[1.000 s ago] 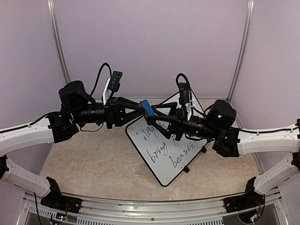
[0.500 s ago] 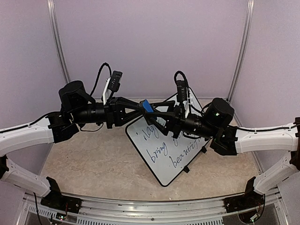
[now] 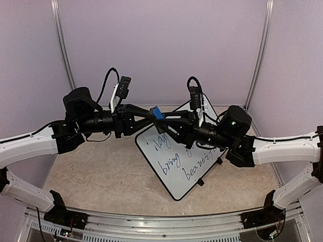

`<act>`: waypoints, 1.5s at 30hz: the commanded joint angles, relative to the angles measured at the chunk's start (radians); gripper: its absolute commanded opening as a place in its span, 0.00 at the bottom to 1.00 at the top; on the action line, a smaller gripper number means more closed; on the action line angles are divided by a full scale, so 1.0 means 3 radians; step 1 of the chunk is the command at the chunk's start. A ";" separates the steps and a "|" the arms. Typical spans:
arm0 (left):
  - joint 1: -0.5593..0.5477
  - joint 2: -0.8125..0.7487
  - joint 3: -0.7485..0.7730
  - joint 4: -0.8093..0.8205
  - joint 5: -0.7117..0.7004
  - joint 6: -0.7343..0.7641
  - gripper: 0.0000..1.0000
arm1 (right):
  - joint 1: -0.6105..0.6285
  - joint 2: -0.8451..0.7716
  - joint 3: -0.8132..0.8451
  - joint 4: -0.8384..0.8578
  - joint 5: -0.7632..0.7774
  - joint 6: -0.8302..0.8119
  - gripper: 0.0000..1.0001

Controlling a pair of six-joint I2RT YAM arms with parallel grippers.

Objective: Erase the whiteboard
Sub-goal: Pass from the left arm to the right, then erase the whiteboard at the center of the board.

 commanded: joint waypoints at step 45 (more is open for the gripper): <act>0.0616 0.0346 0.0218 -0.1868 -0.0680 0.0333 0.82 | 0.0441 0.0281 0.0834 -0.2796 0.1595 -0.1109 0.24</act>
